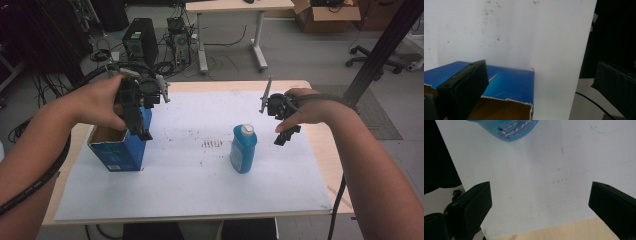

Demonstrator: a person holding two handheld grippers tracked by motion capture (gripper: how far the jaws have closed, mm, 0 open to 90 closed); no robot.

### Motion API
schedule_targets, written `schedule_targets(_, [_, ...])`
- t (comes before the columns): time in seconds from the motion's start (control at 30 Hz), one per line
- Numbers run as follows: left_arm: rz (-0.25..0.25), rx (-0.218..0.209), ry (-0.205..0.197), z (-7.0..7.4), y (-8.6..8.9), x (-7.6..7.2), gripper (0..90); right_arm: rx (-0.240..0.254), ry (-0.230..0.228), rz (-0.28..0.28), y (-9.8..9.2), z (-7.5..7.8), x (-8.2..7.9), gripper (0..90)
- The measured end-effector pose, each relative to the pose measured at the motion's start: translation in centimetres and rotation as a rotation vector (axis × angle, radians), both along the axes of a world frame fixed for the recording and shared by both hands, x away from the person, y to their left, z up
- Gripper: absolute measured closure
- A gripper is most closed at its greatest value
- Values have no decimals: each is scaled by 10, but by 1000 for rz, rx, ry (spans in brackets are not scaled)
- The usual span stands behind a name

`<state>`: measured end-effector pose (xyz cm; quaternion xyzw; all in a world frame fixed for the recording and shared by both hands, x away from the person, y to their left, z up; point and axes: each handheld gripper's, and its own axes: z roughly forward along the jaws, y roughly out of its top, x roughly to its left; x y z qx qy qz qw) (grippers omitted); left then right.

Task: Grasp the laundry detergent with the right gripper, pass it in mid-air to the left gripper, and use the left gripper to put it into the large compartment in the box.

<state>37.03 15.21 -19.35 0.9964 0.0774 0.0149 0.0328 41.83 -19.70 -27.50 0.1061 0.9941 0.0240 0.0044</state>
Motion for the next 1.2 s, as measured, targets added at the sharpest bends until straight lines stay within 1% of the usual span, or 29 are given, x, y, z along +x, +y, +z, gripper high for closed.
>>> schedule_targets(0.17, [-2,-16,0,-1,0,0,2,-3,2,1,-1,-1,-1,50])
schedule_targets(0.23, [-1,-11,-5,-1,0,0,2,-3,0,-1,-2,-1,-3,50])
schedule_targets(0.27, [-3,-14,-4,-1,0,-1,2,7,0,-3,-3,-1,-5,49])
schedule_targets(0.3, [-5,-22,-3,-1,0,-2,2,7,0,-3,-3,-1,-5,49])
schedule_targets(0.33, [-8,-20,-3,-1,0,-2,2,2,2,-3,-3,-1,-7,49])
schedule_targets(0.37, [-7,-20,-3,-2,0,-3,2,9,1,-2,-4,-2,-8,49])
schedule_targets(0.47, [-10,-17,-3,-3,0,-4,2,6,1,-2,-4,-3,-14,50])
schedule_targets(0.53, [-11,-22,-4,-5,1,-7,2,16,4,-3,-4,-4,-21,50])
schedule_targets(0.6, [-10,-17,-4,-6,0,-8,2,20,0,-1,-5,-4,-23,49])
schedule_targets(0.67, [-7,-13,-9,-8,1,-9,2,44,-1,-6,-6,-4,-31,47])
schedule_targets(0.7, [-7,-13,-9,-8,1,-9,2,44,-1,-6,-6,-4,-31,47])
schedule_targets(0.73, [-7,-10,-8,-8,1,-10,2,59,-10,-4,-7,-6,-36,46])
schedule_targets(0.77, [-7,-11,-8,-9,2,-11,2,59,-10,-4,-7,-6,-36,46])
schedule_targets(0.83, [-10,-15,-11,-9,2,-12,2,65,-6,-23,-8,-9,-42,46])
schedule_targets(0.87, [-11,-15,-11,-9,2,-13,2,65,-8,-20,-8,-10,-44,46])
schedule_targets(0.9, [-12,-13,-13,-9,1,-14,2,79,-15,-18,-9,-12,-47,48])
schedule_targets(0.93, [-14,-10,-15,-8,1,-15,2,89,-13,-24,-9,-14,-50,50])
schedule_targets(0.97, [-15,-11,-17,-8,1,-15,2,97,-11,-19,-9,-17,-52,50])
schedule_targets(1.07, [-20,-11,-15,-10,0,-17,2,134,-12,-38,-10,-26,-62,48])
schedule_targets(1.13, [-25,-13,-11,-12,-1,-17,2,156,-38,-49,-9,-31,-65,50])
schedule_targets(1.17, [-25,-15,-6,-13,-1,-18,2,183,-50,-66,-9,-33,-67,42])
schedule_targets(1.2, [-29,-17,-7,-15,-2,-18,2,214,-53,-69,-9,-35,-69,43])
